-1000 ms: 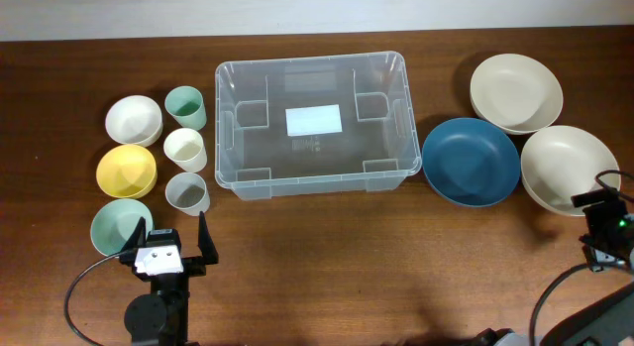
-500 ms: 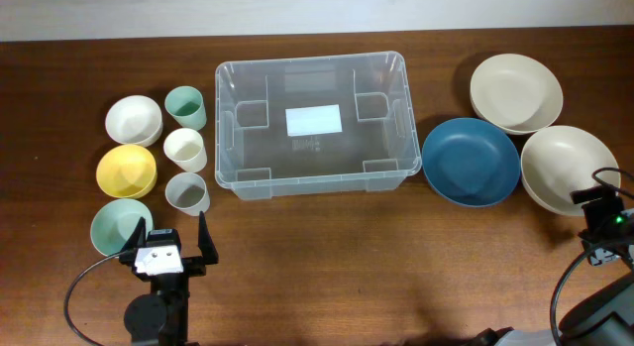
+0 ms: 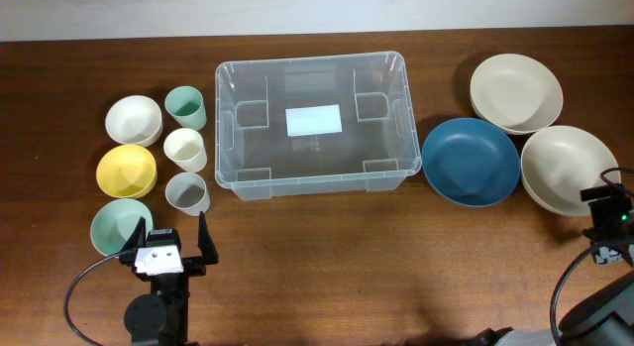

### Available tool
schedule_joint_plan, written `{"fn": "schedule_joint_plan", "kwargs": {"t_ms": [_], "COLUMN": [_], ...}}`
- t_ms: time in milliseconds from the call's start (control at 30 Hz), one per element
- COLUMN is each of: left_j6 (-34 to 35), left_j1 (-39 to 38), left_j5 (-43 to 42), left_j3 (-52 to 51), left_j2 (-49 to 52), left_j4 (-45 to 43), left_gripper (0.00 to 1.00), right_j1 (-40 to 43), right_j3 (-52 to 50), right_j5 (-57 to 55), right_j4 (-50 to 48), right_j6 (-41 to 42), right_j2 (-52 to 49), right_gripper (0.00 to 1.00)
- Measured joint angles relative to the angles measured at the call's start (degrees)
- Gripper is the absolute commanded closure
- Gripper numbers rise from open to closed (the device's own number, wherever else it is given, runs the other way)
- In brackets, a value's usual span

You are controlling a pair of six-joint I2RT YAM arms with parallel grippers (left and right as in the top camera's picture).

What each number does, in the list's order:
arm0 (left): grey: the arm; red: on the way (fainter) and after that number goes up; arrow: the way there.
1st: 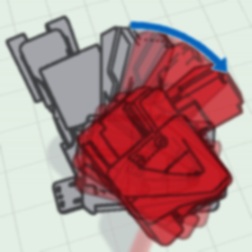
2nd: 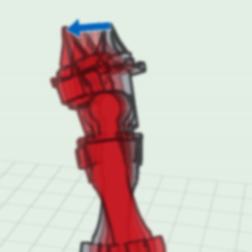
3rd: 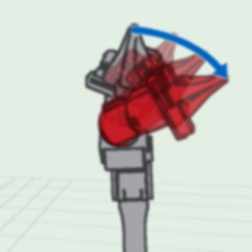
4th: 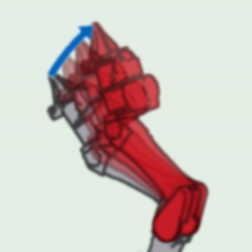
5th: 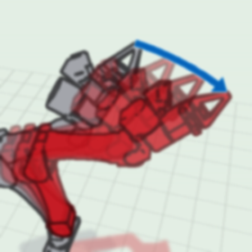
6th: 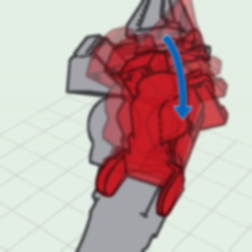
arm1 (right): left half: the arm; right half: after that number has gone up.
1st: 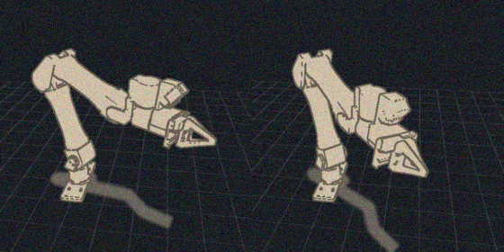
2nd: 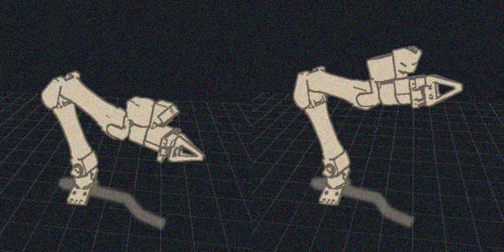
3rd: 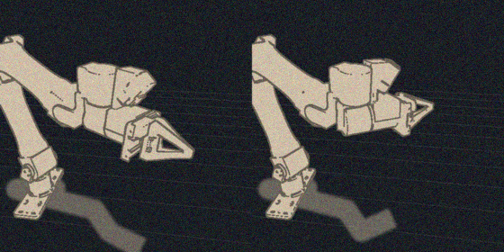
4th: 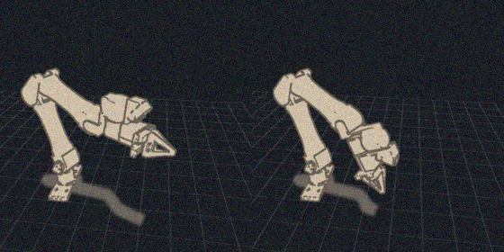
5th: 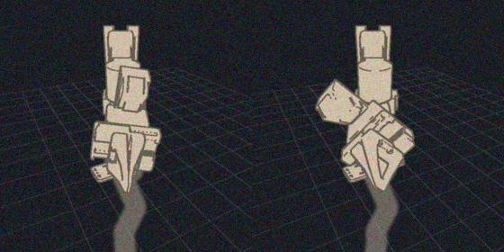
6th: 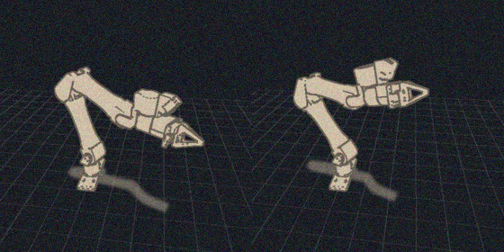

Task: Pack container
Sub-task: 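Move the right gripper to the rim of the front cream bowl, then close the right gripper on the cream bowl's rim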

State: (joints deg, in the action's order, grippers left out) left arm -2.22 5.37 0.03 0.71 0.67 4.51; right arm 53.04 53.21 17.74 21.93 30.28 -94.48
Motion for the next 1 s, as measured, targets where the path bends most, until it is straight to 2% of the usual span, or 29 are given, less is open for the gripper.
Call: {"fn": "schedule_joint_plan", "kwargs": {"t_ms": [333,800,900,1000], "left_j6": [0.0,0.0,0.0,0.0], "left_j1": [0.0,0.0,0.0,0.0], "left_j5": [0.0,0.0,0.0,0.0], "left_j3": [0.0,0.0,0.0,0.0], "left_j2": [0.0,0.0,0.0,0.0], "left_j4": [0.0,0.0,0.0,0.0], "left_gripper": [0.0,0.0,0.0,0.0], "right_j1": [-5.0,-5.1,-5.1,-5.1], "right_j3": [0.0,0.4,0.4,0.4], "right_j5": [-2.7,-3.8,-3.8,-3.8], "right_j4": [-1.0,-3.4,-3.5,-3.6], "right_j6": [1.9,2.8,2.8,2.8], "right_j2": [-0.3,-5.2,-5.2,-5.2], "right_gripper": [0.01,0.01,0.06,0.17]}}
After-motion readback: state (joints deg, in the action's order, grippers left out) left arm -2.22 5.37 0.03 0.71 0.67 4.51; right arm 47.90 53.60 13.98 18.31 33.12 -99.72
